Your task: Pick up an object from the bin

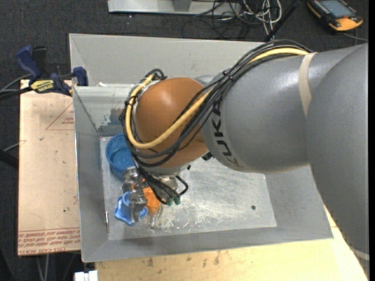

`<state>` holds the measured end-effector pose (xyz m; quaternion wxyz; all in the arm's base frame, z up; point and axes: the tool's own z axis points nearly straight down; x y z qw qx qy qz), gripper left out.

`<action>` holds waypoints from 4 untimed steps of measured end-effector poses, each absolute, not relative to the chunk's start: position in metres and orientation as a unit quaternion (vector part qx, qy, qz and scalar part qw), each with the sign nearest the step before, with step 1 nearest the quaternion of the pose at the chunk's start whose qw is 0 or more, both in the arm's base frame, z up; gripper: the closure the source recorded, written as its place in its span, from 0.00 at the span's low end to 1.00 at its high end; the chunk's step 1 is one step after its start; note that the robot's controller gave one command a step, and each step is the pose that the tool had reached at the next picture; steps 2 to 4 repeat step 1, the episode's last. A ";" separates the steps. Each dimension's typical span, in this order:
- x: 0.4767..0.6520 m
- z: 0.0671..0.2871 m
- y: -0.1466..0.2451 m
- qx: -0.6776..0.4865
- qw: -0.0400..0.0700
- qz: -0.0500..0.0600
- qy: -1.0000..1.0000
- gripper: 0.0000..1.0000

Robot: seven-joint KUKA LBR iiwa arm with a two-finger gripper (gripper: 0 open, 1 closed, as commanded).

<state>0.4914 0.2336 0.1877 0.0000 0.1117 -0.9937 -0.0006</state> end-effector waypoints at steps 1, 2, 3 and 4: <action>0.489 0.242 0.230 0.109 0.002 0.000 -0.994 1.00; 0.489 0.242 0.230 0.109 0.002 0.000 -0.994 1.00; 0.489 0.242 0.230 0.109 0.002 0.000 -0.994 1.00; 0.489 0.242 0.230 0.109 0.002 0.000 -0.994 1.00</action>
Offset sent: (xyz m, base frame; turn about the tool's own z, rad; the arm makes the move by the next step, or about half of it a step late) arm 0.0106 -0.0288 0.0801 0.0008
